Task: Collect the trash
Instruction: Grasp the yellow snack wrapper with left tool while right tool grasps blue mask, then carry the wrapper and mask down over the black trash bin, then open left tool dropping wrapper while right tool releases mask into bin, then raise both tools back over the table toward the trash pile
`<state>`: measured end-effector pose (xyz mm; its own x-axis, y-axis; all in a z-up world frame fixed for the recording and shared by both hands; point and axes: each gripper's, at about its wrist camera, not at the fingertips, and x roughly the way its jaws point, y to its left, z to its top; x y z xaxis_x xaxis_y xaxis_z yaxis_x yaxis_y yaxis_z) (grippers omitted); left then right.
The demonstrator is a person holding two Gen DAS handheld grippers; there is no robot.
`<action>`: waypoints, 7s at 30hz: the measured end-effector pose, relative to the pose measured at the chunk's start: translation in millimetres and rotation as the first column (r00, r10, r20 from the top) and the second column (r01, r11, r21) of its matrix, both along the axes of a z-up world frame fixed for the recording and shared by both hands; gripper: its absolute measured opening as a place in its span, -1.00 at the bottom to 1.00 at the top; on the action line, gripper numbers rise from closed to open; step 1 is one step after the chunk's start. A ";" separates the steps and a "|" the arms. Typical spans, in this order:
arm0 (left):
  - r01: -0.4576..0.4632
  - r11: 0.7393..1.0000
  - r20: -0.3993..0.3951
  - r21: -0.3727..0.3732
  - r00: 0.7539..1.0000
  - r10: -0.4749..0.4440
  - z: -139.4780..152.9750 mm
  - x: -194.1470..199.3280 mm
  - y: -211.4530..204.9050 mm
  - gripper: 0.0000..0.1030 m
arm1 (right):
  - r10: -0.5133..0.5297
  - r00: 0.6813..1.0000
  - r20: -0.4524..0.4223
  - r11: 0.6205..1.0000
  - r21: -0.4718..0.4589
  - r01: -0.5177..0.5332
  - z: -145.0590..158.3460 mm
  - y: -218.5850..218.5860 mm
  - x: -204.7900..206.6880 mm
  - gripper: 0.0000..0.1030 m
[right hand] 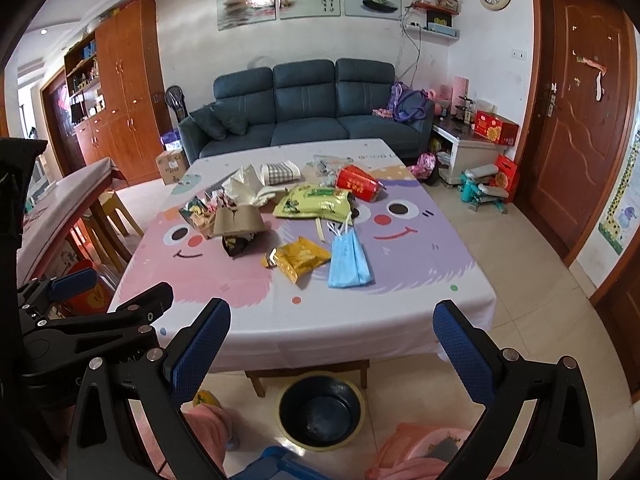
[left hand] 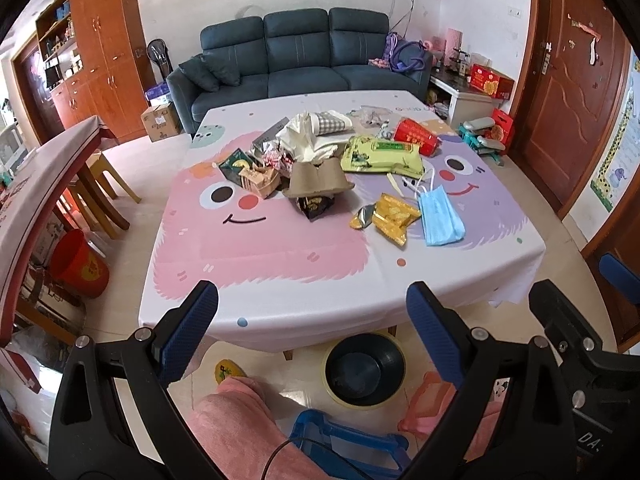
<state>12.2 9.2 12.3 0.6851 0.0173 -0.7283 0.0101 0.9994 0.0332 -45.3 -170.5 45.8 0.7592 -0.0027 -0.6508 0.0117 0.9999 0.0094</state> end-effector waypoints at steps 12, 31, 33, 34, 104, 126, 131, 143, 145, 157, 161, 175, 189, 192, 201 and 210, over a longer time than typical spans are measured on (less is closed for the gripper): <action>0.059 0.996 0.126 -0.073 0.991 -0.050 21.9 21.9 6.5 0.82 | 0.022 0.993 0.114 1.000 0.017 -0.024 27.2 -7.1 30.7 1.00; 0.070 0.971 -0.190 -0.228 0.975 -0.115 -69.8 151.6 5.9 0.12 | -0.020 0.998 -0.052 0.999 0.027 0.021 -63.6 -73.4 177.8 0.66; 0.093 0.962 -0.225 -0.256 0.962 -0.153 -83.4 162.9 -0.6 0.09 | -0.006 0.995 -0.096 0.999 0.039 0.010 -83.4 -78.1 193.2 0.66; 0.098 0.961 -0.234 -0.260 0.959 -0.161 -88.1 166.9 -3.9 0.09 | -0.001 0.993 -0.117 0.999 0.041 0.006 -92.9 -77.7 199.6 0.66; 0.540 0.814 -0.282 -0.215 0.764 -0.581 -135.4 17.3 -47.2 -0.88 | 0.171 0.880 -0.443 0.960 0.276 -0.047 -173.3 -70.7 34.1 -0.82; 0.619 0.776 -0.444 -0.124 0.665 -0.601 -325.3 22.2 -76.8 -0.87 | -0.017 0.674 -0.738 0.843 0.353 0.407 -400.7 -108.9 57.3 -0.82; 0.667 0.744 -0.411 -0.032 0.670 -0.618 -356.6 25.9 -89.5 -0.87 | -0.040 0.648 -0.760 0.837 0.329 0.437 -436.7 -116.7 78.3 -0.82; 0.696 0.718 -0.467 0.026 0.643 -0.607 -404.4 55.7 -104.7 -0.87 | 0.011 0.600 -0.800 0.802 0.366 0.473 -498.4 -102.9 106.6 -0.69; 0.689 0.724 -0.473 0.036 0.650 -0.595 -409.5 63.3 -103.6 -0.87 | 0.006 0.599 -0.801 0.793 0.368 0.485 -507.2 -101.6 109.8 -0.29; 0.705 0.708 -0.487 0.042 0.633 -0.602 -419.8 61.3 -107.5 0.51 | -0.045 0.604 -0.795 0.737 0.382 0.558 -529.5 -114.9 110.2 0.16; 0.722 0.690 -0.486 0.039 0.618 -0.618 -419.7 53.8 -111.4 0.51 | -0.054 0.604 -0.795 0.747 0.369 0.553 -535.0 -117.3 110.2 0.16; 0.764 0.645 -0.485 0.024 0.573 -0.661 -396.0 27.8 -119.8 0.51 | -0.119 0.601 -0.790 0.857 0.224 0.465 -518.3 -129.8 100.8 0.16; 0.793 0.609 -0.318 0.039 0.587 -0.745 -260.5 -39.5 -91.2 0.51 | -0.138 0.577 -0.805 0.944 0.068 0.322 -377.6 -126.0 44.9 0.16; 0.762 0.646 -0.263 0.048 0.633 -0.728 -222.8 -44.4 -77.8 0.51 | -0.133 0.642 -0.755 0.954 0.079 0.291 -328.8 -113.1 40.2 0.16; 0.620 0.781 -0.107 0.069 0.783 -0.613 -115.3 -36.9 -28.3 0.51 | -0.006 0.841 -0.541 0.971 0.199 0.135 -184.1 -65.1 45.0 0.16; 0.486 0.873 -0.017 0.049 0.874 -0.486 -33.7 10.9 21.2 0.51 | 0.046 0.936 -0.350 0.977 0.211 0.031 -83.3 -43.4 90.0 0.16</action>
<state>23.1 30.4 -21.3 0.6135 -0.2806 -0.7381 0.4942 0.8655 0.0818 44.6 -213.8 -37.5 0.4816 0.1680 -0.8601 0.0448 0.9755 0.2156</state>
